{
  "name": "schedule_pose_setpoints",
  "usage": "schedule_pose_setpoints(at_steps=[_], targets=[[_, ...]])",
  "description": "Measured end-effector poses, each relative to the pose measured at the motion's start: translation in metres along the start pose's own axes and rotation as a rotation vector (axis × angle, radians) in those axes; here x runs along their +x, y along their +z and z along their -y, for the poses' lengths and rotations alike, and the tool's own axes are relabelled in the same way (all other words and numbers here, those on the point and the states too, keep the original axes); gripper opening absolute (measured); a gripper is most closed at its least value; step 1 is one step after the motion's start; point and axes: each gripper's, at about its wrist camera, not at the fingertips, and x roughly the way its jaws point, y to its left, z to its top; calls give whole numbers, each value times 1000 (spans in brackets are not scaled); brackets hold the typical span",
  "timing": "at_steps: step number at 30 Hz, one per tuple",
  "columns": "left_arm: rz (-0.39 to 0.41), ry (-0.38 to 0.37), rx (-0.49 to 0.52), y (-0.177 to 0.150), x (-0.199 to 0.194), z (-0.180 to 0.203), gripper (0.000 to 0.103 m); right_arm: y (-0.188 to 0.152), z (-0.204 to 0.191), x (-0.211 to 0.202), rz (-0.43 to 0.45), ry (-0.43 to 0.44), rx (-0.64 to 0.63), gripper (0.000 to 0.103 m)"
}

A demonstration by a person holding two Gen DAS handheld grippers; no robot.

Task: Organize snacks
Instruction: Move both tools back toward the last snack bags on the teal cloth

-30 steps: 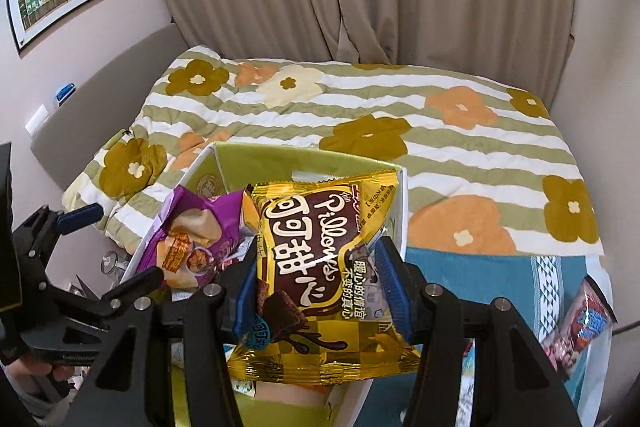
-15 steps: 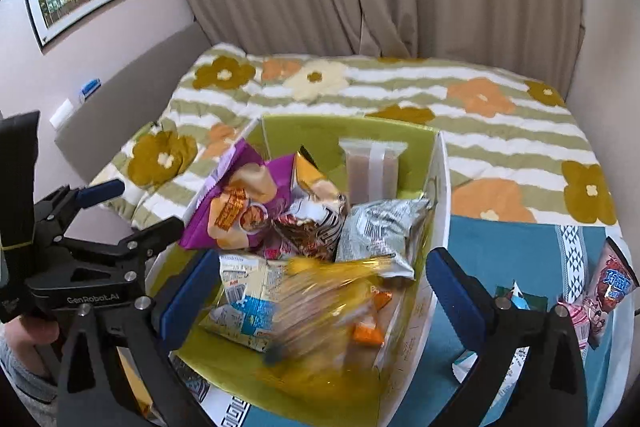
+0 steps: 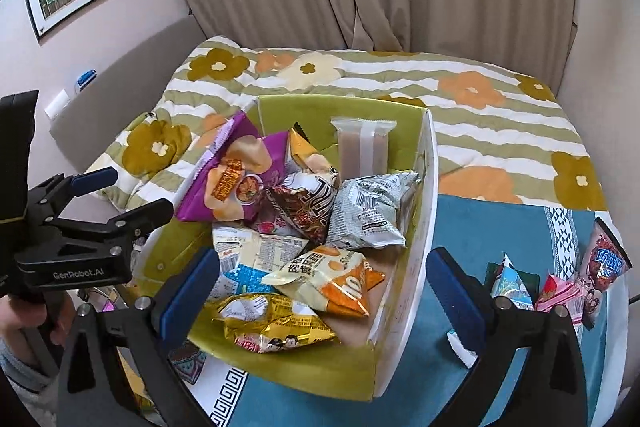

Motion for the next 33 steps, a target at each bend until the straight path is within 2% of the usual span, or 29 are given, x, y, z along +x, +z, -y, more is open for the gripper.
schedule_pose_setpoints(at_steps=[6,11,15,24,33], targets=[[35,31,-22,-2,-29,17,102,-2,4,-22,50,5,-29,103],[75,25,-24,-1,-57,52,102,-4,24,-52,97,16,-20,103],[100,-1,-30,-2,-73,89,102,-12,55,-80,114,11,3,103],[142,-42,-6,-15,-99,183,102,-39,133,-141,180,-101,26,103],[114,-81,30,-34,-86,267,102,-58,210,-153,140,-113,64,103]])
